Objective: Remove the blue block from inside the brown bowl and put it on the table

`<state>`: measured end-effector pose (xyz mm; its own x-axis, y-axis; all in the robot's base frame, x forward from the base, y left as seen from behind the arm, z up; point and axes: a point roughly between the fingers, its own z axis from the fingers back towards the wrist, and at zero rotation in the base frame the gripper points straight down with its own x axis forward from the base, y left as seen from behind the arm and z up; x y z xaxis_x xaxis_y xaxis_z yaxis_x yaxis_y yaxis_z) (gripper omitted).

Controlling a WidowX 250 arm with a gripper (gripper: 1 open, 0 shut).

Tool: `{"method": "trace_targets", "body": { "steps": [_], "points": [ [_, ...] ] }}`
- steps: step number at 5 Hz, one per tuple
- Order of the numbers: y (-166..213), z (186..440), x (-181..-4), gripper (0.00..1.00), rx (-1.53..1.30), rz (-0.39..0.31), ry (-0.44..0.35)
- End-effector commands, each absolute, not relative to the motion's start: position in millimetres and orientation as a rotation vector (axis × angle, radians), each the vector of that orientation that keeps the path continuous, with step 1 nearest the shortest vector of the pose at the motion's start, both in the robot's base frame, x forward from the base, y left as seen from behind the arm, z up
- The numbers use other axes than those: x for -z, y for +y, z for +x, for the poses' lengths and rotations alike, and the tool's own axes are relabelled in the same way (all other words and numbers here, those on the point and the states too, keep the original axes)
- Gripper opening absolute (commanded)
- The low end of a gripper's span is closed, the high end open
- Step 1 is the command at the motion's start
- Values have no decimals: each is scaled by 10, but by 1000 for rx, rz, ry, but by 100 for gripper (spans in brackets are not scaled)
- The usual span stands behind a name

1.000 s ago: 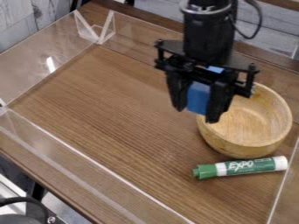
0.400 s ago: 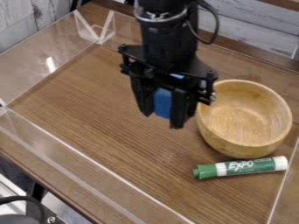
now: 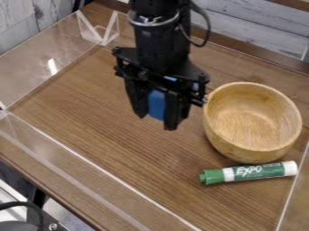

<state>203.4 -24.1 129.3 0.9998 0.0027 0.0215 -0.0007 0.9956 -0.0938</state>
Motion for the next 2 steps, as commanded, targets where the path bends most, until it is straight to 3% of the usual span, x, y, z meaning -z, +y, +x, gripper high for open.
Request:
{"method": "trace_targets", "body": {
  "steps": [1, 2],
  "points": [
    [-181, 2090, -1310, 0, -15, -83, -57],
    [-152, 2096, -1271, 0, -27, -78, -58]
  ]
}}
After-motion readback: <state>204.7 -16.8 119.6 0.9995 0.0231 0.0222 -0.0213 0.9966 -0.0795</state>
